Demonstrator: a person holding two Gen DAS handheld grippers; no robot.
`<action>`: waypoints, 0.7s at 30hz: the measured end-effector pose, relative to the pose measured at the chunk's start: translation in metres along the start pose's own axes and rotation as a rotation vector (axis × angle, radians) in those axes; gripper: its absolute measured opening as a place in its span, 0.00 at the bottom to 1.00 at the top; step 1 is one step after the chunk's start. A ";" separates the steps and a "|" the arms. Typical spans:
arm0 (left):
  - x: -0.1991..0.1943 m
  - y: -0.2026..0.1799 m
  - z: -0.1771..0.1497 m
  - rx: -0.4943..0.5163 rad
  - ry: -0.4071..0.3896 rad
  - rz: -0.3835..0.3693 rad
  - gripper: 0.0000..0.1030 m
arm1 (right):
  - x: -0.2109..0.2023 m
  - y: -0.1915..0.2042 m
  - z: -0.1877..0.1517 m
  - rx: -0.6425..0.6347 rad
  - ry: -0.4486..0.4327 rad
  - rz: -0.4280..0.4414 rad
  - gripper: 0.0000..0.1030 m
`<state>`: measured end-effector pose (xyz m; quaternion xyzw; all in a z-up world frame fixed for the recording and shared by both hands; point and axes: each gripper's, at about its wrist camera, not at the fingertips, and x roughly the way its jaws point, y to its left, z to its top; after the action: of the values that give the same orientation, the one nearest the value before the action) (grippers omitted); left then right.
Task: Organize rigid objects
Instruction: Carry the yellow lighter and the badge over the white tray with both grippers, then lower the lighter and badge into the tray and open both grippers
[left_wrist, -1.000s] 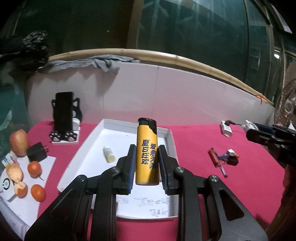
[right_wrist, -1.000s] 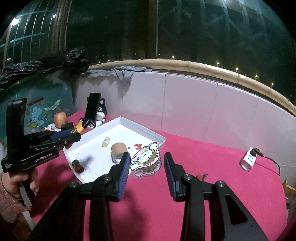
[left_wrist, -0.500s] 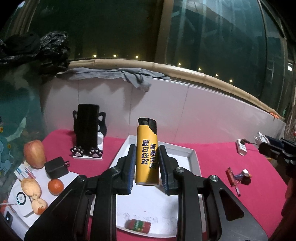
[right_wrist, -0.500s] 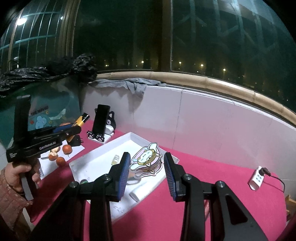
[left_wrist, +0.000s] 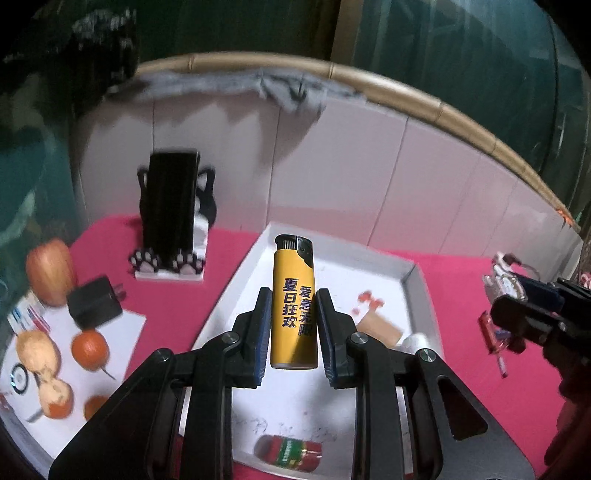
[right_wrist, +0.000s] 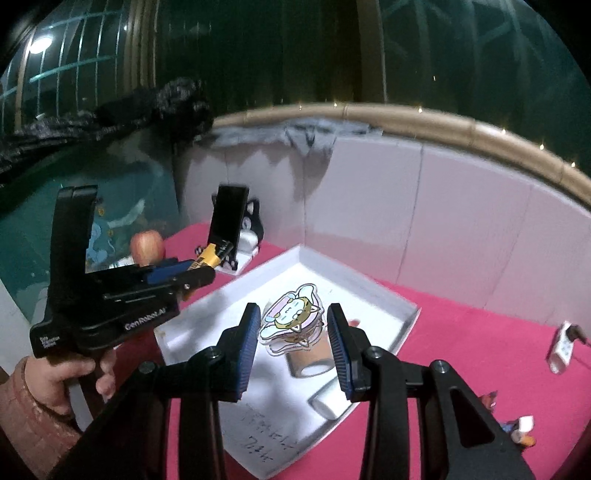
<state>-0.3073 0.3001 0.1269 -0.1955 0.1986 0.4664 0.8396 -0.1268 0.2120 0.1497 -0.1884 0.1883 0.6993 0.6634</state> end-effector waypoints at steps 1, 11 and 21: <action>0.006 0.002 -0.004 -0.005 0.017 0.004 0.22 | 0.008 0.000 -0.004 0.006 0.020 0.002 0.36; 0.038 0.003 -0.024 0.020 0.084 0.047 0.22 | 0.074 0.013 -0.037 -0.007 0.181 0.010 0.36; 0.045 0.004 -0.031 -0.014 0.102 0.053 0.23 | 0.085 0.023 -0.051 -0.040 0.204 -0.002 0.37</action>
<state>-0.2934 0.3176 0.0776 -0.2195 0.2431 0.4792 0.8143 -0.1527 0.2579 0.0630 -0.2720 0.2407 0.6794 0.6376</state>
